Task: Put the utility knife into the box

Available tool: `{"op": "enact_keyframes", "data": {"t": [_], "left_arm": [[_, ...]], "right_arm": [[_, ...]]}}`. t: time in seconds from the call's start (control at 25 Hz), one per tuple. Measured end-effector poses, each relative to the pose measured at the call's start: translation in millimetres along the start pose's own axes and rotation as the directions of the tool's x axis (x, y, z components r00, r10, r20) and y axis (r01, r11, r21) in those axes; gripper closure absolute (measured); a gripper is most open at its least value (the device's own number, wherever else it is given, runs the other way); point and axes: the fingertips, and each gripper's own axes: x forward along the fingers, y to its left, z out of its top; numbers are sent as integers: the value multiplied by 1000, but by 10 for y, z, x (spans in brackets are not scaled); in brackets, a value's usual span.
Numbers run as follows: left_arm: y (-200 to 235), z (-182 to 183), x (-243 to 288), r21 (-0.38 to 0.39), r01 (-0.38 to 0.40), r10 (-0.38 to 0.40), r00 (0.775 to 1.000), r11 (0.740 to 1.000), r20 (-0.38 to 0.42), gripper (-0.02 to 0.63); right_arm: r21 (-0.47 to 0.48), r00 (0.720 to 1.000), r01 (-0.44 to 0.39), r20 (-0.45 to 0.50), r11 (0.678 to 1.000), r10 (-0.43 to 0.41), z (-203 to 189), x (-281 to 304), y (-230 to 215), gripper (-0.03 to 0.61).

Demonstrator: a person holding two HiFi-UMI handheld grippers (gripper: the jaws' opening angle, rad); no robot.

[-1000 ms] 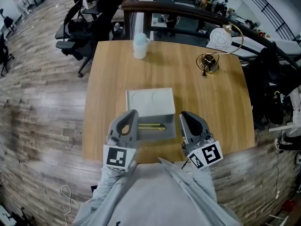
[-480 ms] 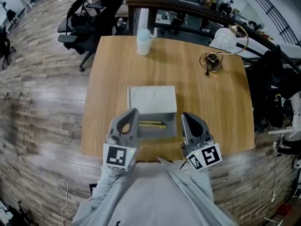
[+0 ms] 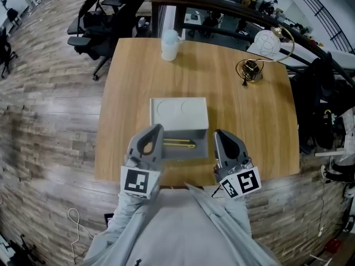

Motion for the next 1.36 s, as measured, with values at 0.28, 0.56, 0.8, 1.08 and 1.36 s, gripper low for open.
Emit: {"op": "enact_keyframes", "data": {"t": [0.28,0.56,0.8,1.08,1.36], "left_arm": [[3,0,36,0,4,-4,1000,1000,-1,595],[48,-16,35,-6,-4,4,1000,1000,-5,595],[85,-43,43,-10,-9,9,1000,1000,-9,595],[99,-60,71,-13,-13,13,1000,1000,-16,595],[186,-73,112,-5,-27,27,999,1000,-25,595]], "right_arm": [[-15,1000,-5,-14,1000,5,-12,34,-10,563],[-24,999,-12,-35,1000,11,-67,61,19,563],[-27,999,-10,-41,1000,9,-88,89,24,563],[-36,998,-20,-60,999,18,-132,121,19,563],[-47,997,-26,-76,999,22,-177,173,-2,563]]}}
